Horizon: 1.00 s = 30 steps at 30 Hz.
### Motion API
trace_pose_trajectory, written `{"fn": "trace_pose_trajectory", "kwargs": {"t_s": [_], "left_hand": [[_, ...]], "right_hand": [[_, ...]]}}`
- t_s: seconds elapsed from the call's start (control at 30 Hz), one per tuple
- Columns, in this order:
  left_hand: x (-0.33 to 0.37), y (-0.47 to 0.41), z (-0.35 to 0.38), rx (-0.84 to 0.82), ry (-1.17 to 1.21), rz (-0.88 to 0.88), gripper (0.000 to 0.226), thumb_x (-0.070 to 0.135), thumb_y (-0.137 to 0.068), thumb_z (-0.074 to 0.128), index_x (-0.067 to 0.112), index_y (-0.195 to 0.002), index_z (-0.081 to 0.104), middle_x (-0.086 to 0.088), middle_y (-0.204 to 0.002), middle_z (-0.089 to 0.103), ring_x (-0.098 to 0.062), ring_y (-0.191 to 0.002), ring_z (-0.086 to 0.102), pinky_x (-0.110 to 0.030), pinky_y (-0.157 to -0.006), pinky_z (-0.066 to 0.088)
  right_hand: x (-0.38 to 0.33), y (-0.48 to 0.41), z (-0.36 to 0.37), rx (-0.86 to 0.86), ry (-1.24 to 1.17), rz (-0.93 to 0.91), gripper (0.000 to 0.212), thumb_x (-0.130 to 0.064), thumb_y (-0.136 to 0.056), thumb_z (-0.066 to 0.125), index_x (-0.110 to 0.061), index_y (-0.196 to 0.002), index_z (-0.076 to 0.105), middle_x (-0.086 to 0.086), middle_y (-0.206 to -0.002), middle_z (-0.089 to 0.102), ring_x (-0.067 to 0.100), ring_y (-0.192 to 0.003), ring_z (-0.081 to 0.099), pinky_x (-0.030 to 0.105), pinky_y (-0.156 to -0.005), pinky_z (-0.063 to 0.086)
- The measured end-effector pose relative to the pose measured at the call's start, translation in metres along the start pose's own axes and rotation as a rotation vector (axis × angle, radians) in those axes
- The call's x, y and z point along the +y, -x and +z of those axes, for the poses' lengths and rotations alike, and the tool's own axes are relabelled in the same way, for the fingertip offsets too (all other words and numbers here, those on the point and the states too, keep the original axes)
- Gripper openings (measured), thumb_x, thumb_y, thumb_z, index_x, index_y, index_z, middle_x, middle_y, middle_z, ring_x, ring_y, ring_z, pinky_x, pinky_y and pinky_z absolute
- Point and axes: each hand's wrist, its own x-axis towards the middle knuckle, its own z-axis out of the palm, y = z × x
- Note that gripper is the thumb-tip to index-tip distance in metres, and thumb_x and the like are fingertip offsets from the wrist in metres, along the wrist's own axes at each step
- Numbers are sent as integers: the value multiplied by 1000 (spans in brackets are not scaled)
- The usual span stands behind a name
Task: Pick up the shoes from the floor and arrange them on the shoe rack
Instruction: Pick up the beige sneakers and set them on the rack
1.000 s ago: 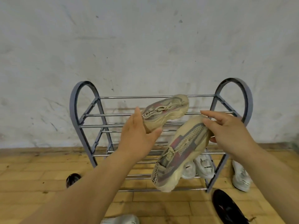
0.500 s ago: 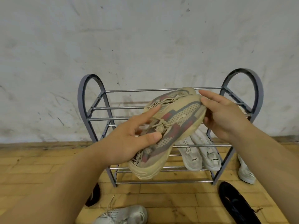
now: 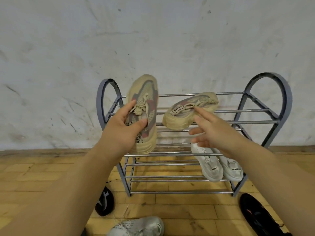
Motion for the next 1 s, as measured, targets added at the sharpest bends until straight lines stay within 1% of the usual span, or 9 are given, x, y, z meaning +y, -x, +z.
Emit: {"fn": "trace_pose_trajectory", "kwargs": {"t_s": [0.1, 0.2, 0.3, 0.47, 0.63, 0.77, 0.87, 0.93, 1.0], "left_hand": [[-19, -9, -1, 59, 31, -105, 66, 26, -94, 74, 42, -152, 45, 10, -139, 62, -15, -121, 64, -44, -101, 56], [-29, -11, 3, 24, 7, -133, 69, 28, -94, 75, 41, -153, 42, 10, -146, 58, -15, -128, 60, -44, -107, 52], [-32, -9, 8, -1, -3, -145, 70, 26, -95, 73, 40, -155, 40, 11, -146, 57, -12, -128, 59, -42, -108, 50], [-31, -7, 8, -5, 4, -134, 70, 26, -95, 73, 41, -155, 40, 11, -144, 59, -11, -126, 60, -41, -106, 52], [-25, -1, 5, 13, 13, -92, 68, 28, -96, 72, 44, -153, 41, 13, -142, 60, -12, -123, 63, -37, -99, 57], [-12, 8, 4, 121, -8, -41, 66, 29, -98, 69, 42, -155, 38, 13, -144, 56, -11, -126, 59, -39, -104, 54], [-5, 16, 7, 167, -20, -18, 66, 30, -99, 67, 40, -157, 36, 15, -144, 53, -11, -128, 56, -43, -109, 50], [-1, 21, 12, 155, -24, -25, 65, 31, -99, 66, 40, -156, 36, 14, -144, 52, -12, -129, 56, -43, -109, 50], [2, 26, 20, 126, -25, -37, 64, 31, -99, 67, 41, -155, 37, 13, -143, 53, -13, -127, 57, -43, -106, 52]], "right_hand": [[-2, -3, 21, -71, -92, 19, 62, -44, -104, 54, -53, -157, 23, 10, -137, 60, 29, -89, 79, 40, -82, 62], [-7, -9, 36, -44, -335, 75, 60, -43, -104, 56, -50, -156, 27, 9, -156, 45, 29, -94, 78, 39, -85, 61], [-5, -13, 47, 36, -491, 97, 59, -33, -102, 62, -44, -153, 36, 8, -140, 61, 28, -95, 77, 38, -83, 60], [3, -14, 45, 94, -438, 48, 60, -16, -102, 62, -43, -151, 40, 5, -133, 67, 26, -99, 76, 33, -73, 60], [3, 12, -21, -182, -300, -47, 57, -4, -101, 57, -42, -143, 53, 9, -121, 73, 21, -99, 71, 41, -93, 56], [13, 33, -99, -443, -324, 79, 63, 0, -90, 67, -34, -143, 60, 15, -139, 64, 33, -118, 67, 43, -91, 60], [37, 46, -144, -624, -329, 222, 69, 4, -92, 66, -23, -153, 47, 20, -155, 48, 42, -135, 53, 50, -105, 51], [57, 53, -164, -668, -283, 283, 68, 7, -95, 60, -19, -155, 43, 28, -157, 41, 47, -132, 49, 56, -111, 40], [76, 55, -176, -675, -204, 327, 68, 3, -92, 66, -21, -153, 48, 40, -144, 43, 41, -114, 61, 53, -100, 44]]}}
